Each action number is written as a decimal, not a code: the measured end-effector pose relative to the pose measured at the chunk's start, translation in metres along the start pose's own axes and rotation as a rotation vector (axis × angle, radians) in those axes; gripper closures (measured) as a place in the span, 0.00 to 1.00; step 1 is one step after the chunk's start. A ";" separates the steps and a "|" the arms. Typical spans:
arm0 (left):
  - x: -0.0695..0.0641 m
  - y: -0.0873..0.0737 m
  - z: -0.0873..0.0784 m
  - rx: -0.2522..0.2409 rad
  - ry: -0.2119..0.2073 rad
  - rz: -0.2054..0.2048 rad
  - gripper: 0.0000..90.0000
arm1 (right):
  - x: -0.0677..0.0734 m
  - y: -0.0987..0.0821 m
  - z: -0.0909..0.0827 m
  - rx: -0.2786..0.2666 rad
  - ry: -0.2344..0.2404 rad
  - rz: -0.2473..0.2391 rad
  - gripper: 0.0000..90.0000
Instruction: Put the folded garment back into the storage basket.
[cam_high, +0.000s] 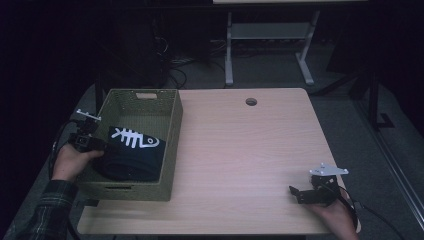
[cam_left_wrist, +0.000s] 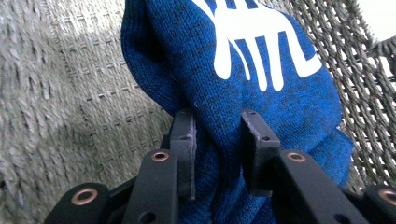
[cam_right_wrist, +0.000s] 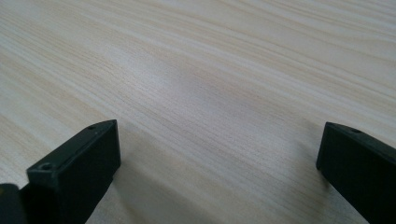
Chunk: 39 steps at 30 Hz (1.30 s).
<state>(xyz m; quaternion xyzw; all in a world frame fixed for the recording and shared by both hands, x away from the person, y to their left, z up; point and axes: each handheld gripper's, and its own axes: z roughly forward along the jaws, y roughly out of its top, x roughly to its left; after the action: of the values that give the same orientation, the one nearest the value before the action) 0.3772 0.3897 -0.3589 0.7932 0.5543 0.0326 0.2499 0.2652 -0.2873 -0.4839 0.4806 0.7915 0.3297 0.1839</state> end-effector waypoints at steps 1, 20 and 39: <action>0.001 0.000 0.000 -0.002 0.001 0.001 0.75 | 0.000 0.000 0.000 0.000 0.000 -0.001 0.00; -0.014 0.003 -0.032 -0.120 0.029 0.061 0.40 | 0.000 0.000 0.000 -0.001 0.004 -0.003 0.00; -0.076 0.029 -0.014 -0.211 0.005 0.193 0.16 | 0.000 0.000 0.000 0.000 0.004 -0.004 0.00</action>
<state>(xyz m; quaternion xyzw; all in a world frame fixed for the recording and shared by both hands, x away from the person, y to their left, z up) 0.3686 0.3188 -0.3163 0.8120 0.4699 0.1166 0.3260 0.2652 -0.2872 -0.4839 0.4785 0.7927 0.3303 0.1829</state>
